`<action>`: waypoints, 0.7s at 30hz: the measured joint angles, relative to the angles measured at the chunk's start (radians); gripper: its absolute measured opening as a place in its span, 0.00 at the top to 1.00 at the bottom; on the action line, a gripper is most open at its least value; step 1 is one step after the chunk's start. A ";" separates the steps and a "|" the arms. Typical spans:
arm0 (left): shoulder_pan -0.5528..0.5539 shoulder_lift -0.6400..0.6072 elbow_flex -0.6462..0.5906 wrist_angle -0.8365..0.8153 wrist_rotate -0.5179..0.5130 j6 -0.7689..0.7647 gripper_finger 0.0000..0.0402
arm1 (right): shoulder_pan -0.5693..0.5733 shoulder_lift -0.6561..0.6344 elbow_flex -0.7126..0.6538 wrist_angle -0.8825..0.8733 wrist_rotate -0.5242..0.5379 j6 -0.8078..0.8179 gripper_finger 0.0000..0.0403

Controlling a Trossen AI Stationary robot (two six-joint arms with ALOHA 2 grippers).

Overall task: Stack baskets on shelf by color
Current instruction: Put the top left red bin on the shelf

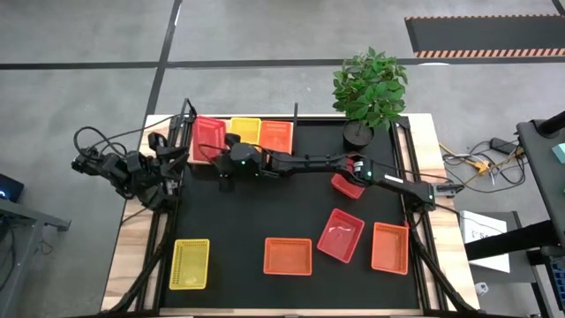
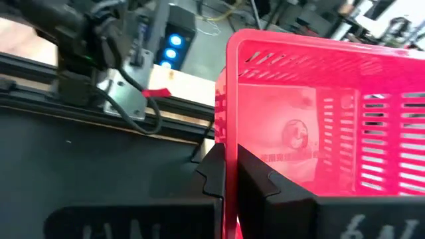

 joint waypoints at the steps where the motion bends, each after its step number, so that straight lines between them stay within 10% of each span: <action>1: 0.000 0.000 0.000 0.001 0.000 0.000 0.80 | -0.004 0.000 0.000 0.003 -0.014 0.011 0.98; 21: 0.000 -0.006 0.000 0.008 0.001 0.001 0.80 | -0.041 0.000 -0.002 -0.015 -0.117 0.052 0.96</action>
